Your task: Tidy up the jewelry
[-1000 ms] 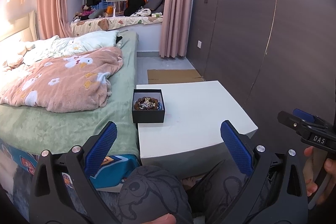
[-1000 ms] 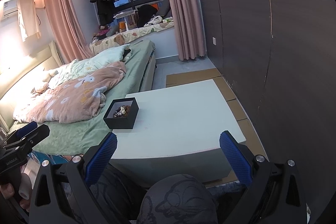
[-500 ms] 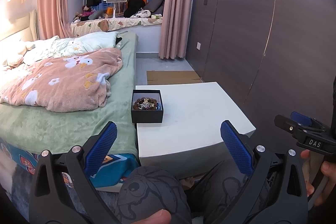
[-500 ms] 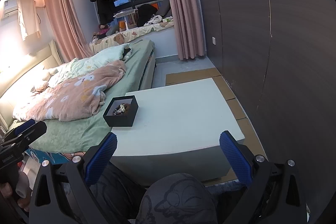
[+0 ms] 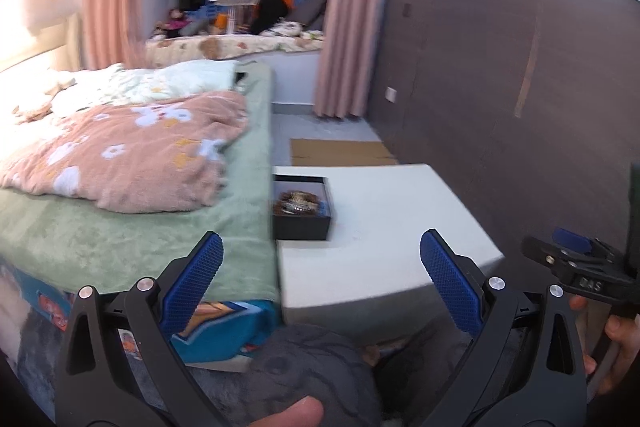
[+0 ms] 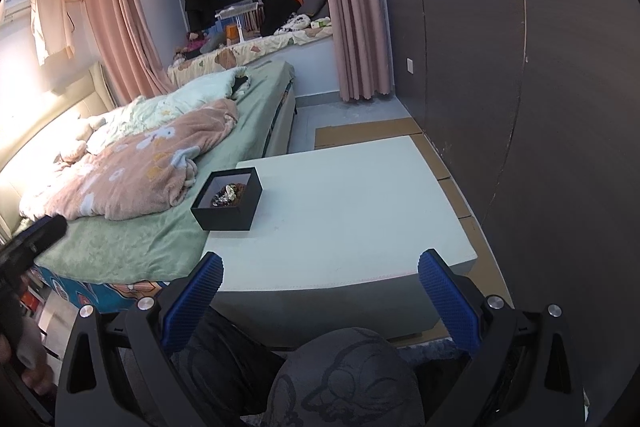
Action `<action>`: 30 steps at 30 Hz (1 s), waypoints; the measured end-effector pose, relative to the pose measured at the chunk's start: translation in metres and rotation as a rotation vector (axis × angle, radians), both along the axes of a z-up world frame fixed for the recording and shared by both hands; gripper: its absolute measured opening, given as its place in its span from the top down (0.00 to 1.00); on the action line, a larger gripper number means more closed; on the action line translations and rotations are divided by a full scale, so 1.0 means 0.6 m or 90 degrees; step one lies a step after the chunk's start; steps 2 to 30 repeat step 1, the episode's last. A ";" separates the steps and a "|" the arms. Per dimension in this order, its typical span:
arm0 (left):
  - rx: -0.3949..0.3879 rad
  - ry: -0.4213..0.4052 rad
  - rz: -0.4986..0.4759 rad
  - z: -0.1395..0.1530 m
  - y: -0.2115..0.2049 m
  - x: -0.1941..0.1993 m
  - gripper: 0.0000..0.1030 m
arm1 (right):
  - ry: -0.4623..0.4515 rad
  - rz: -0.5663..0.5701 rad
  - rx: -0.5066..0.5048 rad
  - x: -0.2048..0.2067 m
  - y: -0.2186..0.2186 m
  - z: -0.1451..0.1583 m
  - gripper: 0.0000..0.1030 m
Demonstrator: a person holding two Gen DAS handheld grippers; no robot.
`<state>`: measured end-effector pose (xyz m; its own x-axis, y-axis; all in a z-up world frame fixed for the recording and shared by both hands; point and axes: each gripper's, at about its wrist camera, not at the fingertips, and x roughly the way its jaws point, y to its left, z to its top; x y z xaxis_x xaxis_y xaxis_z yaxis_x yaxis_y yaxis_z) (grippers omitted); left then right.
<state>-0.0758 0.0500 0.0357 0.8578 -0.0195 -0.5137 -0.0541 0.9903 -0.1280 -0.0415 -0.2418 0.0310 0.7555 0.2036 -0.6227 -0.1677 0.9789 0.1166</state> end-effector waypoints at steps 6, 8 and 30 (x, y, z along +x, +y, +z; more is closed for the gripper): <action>-0.008 0.002 0.029 -0.005 0.027 0.004 0.04 | -0.001 0.002 -0.005 0.004 0.009 -0.003 0.07; -0.008 0.002 0.029 -0.005 0.027 0.004 0.04 | -0.001 0.002 -0.005 0.004 0.009 -0.003 0.07; -0.008 0.002 0.029 -0.005 0.027 0.004 0.04 | -0.001 0.002 -0.005 0.004 0.009 -0.003 0.07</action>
